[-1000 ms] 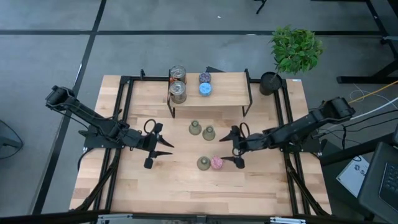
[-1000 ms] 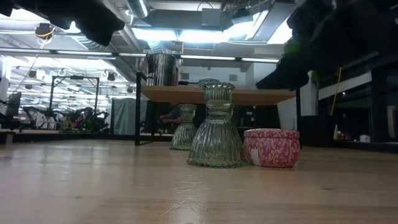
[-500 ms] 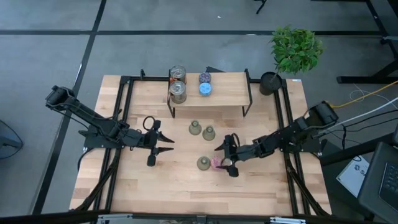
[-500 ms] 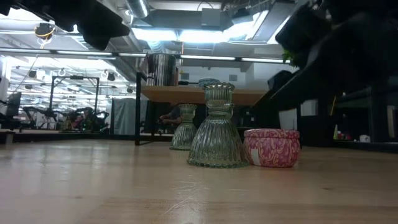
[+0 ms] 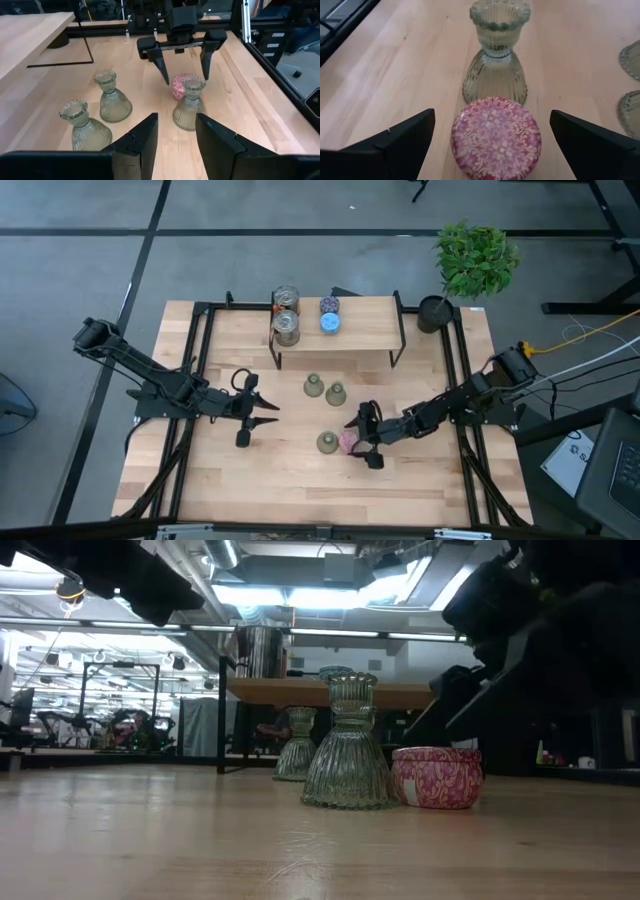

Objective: Pick & Place candle stick holders
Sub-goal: Put the pink scented candle on the shelf aligned with the other scented candles

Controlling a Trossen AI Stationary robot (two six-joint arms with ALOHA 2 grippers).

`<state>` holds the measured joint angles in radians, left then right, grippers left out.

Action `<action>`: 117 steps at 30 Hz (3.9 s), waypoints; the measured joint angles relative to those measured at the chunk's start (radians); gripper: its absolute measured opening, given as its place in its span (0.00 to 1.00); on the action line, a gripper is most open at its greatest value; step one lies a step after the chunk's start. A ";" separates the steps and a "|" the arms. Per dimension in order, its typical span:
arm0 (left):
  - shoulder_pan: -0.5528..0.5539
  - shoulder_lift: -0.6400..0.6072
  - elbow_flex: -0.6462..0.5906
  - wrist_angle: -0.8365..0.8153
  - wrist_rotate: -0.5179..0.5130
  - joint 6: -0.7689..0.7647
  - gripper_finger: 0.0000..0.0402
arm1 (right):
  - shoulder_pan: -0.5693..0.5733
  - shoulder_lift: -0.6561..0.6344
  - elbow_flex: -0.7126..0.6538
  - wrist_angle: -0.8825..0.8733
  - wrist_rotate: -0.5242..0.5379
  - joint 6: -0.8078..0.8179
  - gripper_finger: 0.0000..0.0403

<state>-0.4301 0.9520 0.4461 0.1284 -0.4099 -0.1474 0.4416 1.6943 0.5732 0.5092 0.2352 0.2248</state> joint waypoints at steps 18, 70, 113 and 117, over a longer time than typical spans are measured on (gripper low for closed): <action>0.000 0.000 0.000 -0.002 0.000 -0.026 0.32 | 0.005 0.000 0.000 -0.058 0.023 0.004 0.99; 0.000 0.000 0.000 -0.024 0.000 -0.053 0.32 | 0.022 0.101 0.217 -0.364 -0.015 0.057 0.72; 0.000 0.000 0.000 -0.052 -0.010 -0.079 0.32 | -0.527 -0.166 0.541 -0.776 0.059 0.023 0.72; 0.000 0.000 0.000 -0.056 -0.010 -0.078 0.32 | -0.539 -0.129 0.541 -0.726 0.051 -0.005 0.72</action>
<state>-0.4297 0.9524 0.4458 0.0723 -0.4194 -0.2252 -0.0974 1.5649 1.1145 -0.2170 0.2867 0.2202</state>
